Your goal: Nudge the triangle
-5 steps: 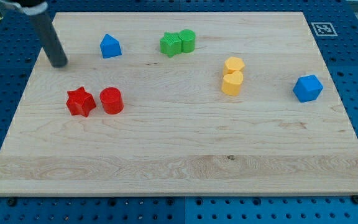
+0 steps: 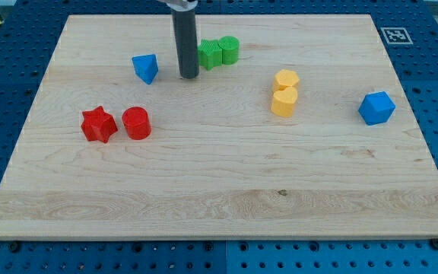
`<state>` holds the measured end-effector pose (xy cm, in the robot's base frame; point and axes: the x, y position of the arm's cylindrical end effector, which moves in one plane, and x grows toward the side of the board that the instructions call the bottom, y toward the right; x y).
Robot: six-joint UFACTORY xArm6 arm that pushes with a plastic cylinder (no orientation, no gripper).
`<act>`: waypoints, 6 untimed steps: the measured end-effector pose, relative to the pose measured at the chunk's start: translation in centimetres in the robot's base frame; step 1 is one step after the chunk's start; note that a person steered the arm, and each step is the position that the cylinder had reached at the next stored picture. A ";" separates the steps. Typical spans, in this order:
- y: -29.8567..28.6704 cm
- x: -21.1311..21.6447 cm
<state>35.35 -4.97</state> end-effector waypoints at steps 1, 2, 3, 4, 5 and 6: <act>-1.6 -2.6; -4.0 -5.6; -5.7 -3.9; -4.4 -1.3; -4.3 -1.3; -4.3 -1.3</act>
